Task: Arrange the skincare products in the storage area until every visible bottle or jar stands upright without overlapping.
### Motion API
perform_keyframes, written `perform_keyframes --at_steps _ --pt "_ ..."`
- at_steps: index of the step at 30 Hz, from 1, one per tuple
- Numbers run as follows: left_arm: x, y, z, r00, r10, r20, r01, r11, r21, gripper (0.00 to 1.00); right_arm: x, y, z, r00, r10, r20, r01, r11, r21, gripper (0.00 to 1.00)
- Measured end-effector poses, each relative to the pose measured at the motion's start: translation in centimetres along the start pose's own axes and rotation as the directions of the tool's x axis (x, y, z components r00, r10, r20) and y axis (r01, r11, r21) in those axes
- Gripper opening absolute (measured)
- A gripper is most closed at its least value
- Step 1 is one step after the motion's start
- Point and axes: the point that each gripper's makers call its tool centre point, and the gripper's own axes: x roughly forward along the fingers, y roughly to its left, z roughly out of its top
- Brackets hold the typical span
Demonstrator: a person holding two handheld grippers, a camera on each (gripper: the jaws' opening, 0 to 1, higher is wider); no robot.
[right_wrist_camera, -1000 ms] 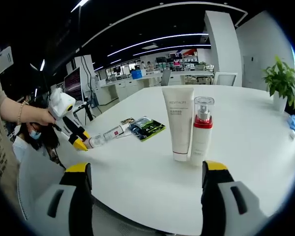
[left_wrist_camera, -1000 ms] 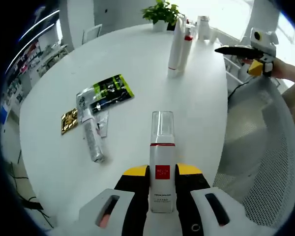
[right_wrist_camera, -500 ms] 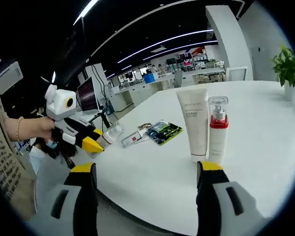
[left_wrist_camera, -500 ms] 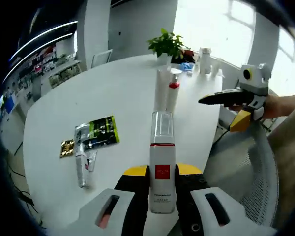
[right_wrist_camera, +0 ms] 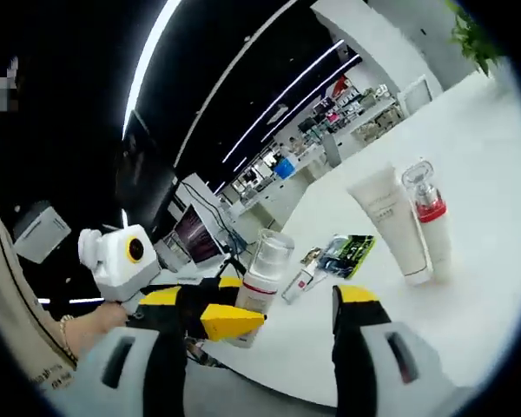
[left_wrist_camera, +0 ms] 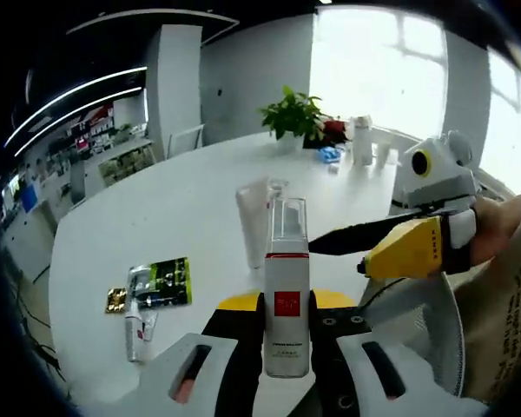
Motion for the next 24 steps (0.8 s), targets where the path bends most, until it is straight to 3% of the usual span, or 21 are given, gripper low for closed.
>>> perform_keyframes --at_steps 4,6,10,18,24 --pt "0.3 -1.1 0.7 1.0 0.017 0.022 -0.018 1.0 0.012 0.16 -0.2 -0.3 -0.1 1.0 0.0 0.008 0.0 0.996 0.093 0.54" --pt "0.6 -1.6 0.8 0.999 0.03 0.018 -0.03 0.999 0.035 0.17 -0.2 -0.2 -0.3 1.0 0.009 0.001 -0.009 0.994 0.11 0.51" --pt "1.0 -2.1 1.0 0.998 0.053 0.018 -0.054 0.997 0.048 0.17 -0.2 -0.1 -0.6 1.0 0.006 -0.022 -0.004 0.993 0.121 0.35" --pt "1.8 -2.8 1.0 0.999 0.051 0.0 -0.051 0.996 0.074 0.17 -0.8 -1.6 -0.4 0.999 -0.033 -0.012 0.035 0.984 0.177 0.2" --pt "2.3 -3.1 0.7 0.999 0.042 -0.012 -0.041 0.996 0.074 0.17 -1.1 -2.0 -0.4 0.999 -0.02 -0.042 0.027 0.987 0.161 0.19"
